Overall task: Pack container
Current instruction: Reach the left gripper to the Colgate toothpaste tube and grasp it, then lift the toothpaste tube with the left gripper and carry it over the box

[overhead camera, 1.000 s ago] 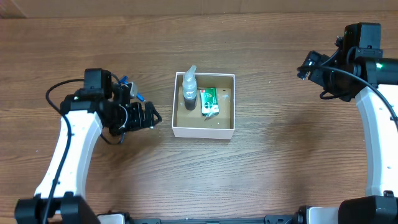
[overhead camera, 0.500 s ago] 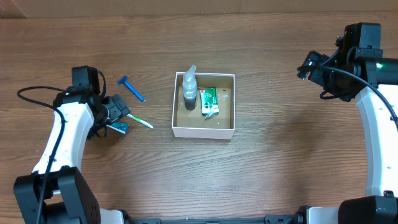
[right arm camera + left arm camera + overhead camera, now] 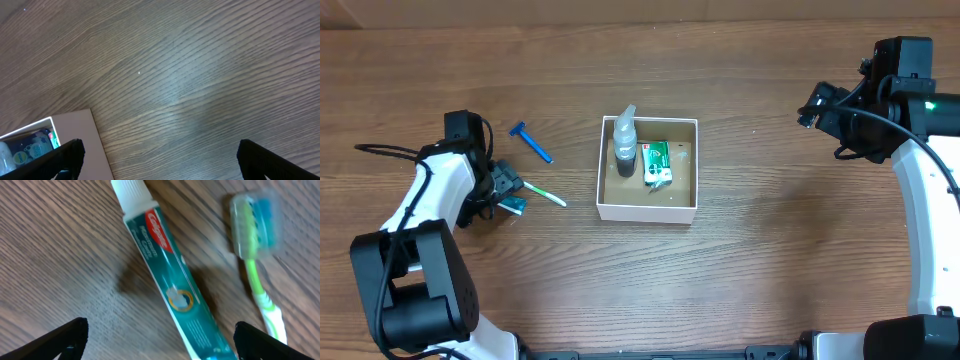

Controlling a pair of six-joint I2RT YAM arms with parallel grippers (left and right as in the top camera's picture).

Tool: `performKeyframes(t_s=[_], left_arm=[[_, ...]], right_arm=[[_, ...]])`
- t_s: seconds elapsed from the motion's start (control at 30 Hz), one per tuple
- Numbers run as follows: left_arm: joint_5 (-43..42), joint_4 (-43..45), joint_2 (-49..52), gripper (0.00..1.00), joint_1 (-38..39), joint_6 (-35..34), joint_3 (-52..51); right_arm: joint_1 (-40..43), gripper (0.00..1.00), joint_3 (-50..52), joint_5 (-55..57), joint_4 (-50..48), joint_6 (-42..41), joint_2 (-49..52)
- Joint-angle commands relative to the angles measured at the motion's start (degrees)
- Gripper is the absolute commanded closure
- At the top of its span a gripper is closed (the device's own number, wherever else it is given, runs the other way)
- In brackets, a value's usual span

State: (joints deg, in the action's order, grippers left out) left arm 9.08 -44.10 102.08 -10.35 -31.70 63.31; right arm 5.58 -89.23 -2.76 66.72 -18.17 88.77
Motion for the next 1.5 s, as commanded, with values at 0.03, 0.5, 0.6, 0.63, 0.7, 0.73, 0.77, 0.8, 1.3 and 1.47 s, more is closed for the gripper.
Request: performKeyframes(t_s=[0.03, 0.5, 0.6, 0.63, 0.7, 0.73, 0.77, 0.8, 1.3, 1.47], left_arm=[[-0.22, 1.79, 1.88, 0.07, -1.57, -3.26, 1.05], [-5.11, 6.4, 5.75, 0.16, -2.01, -7.28, 1.03], [-5.73, 6.43, 6.27, 0.21, -2.01, -8.33, 1.03], [-5.77, 6.43, 6.32, 0.3, -2.01, -8.9, 1.03], [-5.97, 6.34, 6.32, 0.41, -2.01, -9.33, 1.03], [-6.03, 6.19, 6.32, 0.46, -2.01, -9.53, 1.03], [-6.1, 5.97, 6.32, 0.52, -2.01, -9.68, 1.03], [-6.16, 5.75, 6.32, 0.58, -2.01, -9.68, 1.03], [-15.87, 2.12, 6.1, 0.83, -2.03, -0.96, 1.25], [-16.15, -3.98, 6.01, 0.94, -2.03, 2.67, 4.48]], right_arm=[[0.07, 0.0, -0.63, -0.28, -0.2, 0.17, -0.26], [0.07, 0.0, -0.63, -0.28, -0.2, 0.17, -0.26], [0.07, 0.0, -0.63, -0.28, -0.2, 0.17, -0.26], [0.07, 0.0, -0.63, -0.28, -0.2, 0.17, -0.26], [0.07, 0.0, -0.63, -0.28, -0.2, 0.17, -0.26], [0.07, 0.0, -0.63, -0.31, -0.2, 0.17, -0.26], [0.07, 0.0, -0.63, -0.28, -0.2, 0.17, -0.26], [0.07, 0.0, -0.63, -0.28, -0.2, 0.17, -0.26], [0.07, 0.0, -0.63, -0.28, -0.2, 0.17, -0.26], [0.07, 0.0, -0.63, -0.28, -0.2, 0.17, -0.26]])
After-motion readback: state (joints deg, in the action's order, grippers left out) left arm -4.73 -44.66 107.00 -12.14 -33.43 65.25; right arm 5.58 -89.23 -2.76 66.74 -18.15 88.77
